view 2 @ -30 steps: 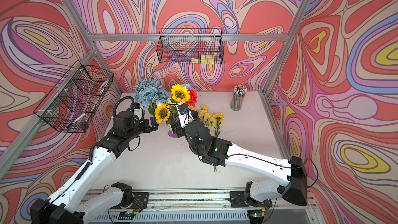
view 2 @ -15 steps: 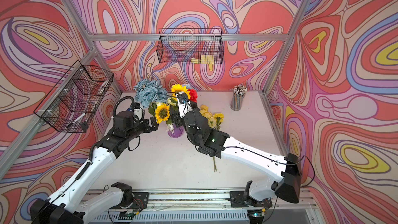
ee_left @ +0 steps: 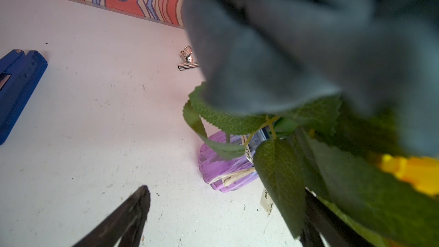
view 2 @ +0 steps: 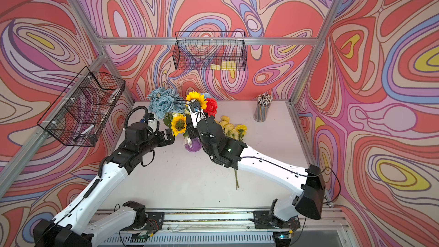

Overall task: Pick out yellow flowers from the vase
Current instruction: Pick up the flower from the vase.

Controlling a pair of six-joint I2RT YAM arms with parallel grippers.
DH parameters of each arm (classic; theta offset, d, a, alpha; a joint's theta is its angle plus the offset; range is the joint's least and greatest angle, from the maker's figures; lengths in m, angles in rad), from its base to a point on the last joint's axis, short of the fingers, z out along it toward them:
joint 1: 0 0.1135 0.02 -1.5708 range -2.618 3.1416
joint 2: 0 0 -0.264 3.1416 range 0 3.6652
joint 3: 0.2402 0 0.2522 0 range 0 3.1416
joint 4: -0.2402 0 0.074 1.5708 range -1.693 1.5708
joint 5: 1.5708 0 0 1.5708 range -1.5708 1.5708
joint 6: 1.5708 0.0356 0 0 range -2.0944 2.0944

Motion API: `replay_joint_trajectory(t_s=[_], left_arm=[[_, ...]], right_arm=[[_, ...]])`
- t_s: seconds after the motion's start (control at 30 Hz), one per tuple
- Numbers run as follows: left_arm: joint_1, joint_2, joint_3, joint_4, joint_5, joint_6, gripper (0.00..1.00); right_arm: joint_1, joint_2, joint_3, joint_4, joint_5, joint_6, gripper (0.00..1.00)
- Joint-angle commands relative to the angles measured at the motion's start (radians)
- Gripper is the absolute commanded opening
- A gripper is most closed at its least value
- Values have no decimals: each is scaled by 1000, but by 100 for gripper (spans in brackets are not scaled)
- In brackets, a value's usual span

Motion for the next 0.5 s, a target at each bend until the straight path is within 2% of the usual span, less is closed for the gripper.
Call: replay_joint_trajectory(t_s=[0.0,0.17,0.37,0.47], left_arm=[[6,0,14,16,0,16,95],[7,-2,14,17,0,13,95],[6,-6,14,16,-1,13,95],[7,-5,14,18,0,11,95]], right_arm=[[-3,-13,32,-8,-20,-10,38],[-3,-23,47,-18,-37,-24,25],[-4,-23,82,-37,-60,-36,16],[-4,-24,97,-45,-68,-44,2]])
